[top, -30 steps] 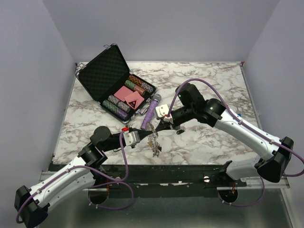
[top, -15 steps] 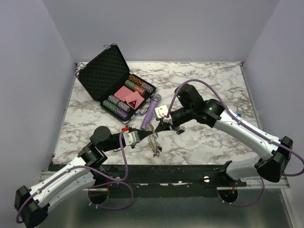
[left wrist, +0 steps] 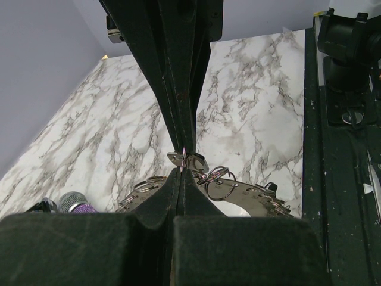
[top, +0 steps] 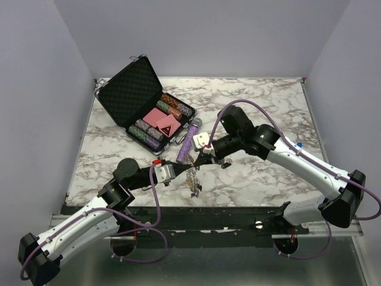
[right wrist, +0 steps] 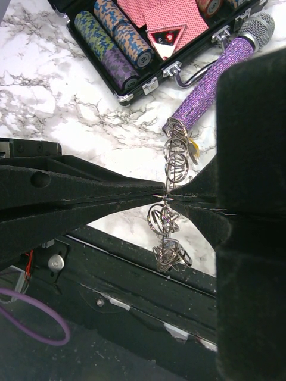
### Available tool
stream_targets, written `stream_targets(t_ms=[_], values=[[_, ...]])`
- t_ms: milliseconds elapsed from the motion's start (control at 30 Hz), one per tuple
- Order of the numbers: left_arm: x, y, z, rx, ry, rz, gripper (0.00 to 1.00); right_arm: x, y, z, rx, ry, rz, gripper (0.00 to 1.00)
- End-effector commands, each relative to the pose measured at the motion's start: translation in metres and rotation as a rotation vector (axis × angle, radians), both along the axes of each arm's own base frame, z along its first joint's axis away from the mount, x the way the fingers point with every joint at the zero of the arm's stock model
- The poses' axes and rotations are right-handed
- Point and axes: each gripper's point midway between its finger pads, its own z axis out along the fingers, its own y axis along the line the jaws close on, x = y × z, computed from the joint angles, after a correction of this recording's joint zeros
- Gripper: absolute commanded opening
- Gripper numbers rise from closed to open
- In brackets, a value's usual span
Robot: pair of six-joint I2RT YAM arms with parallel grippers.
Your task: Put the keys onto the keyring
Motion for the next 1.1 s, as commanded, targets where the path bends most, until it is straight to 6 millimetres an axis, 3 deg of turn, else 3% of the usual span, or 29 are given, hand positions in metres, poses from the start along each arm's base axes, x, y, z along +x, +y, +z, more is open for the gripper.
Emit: stream_targets(t_ms=[0, 1067], values=[[-0.007, -0.003, 0.031, -0.07, -0.063, -0.041, 0.0, -0.006, 0.004, -0.003, 0.008, 0.022, 0.029, 0.0], [0.009, -0.002, 0.029, -0.033, 0.06, 0.036, 0.0, -0.014, -0.007, -0.016, -0.043, -0.065, 0.085, 0.0]])
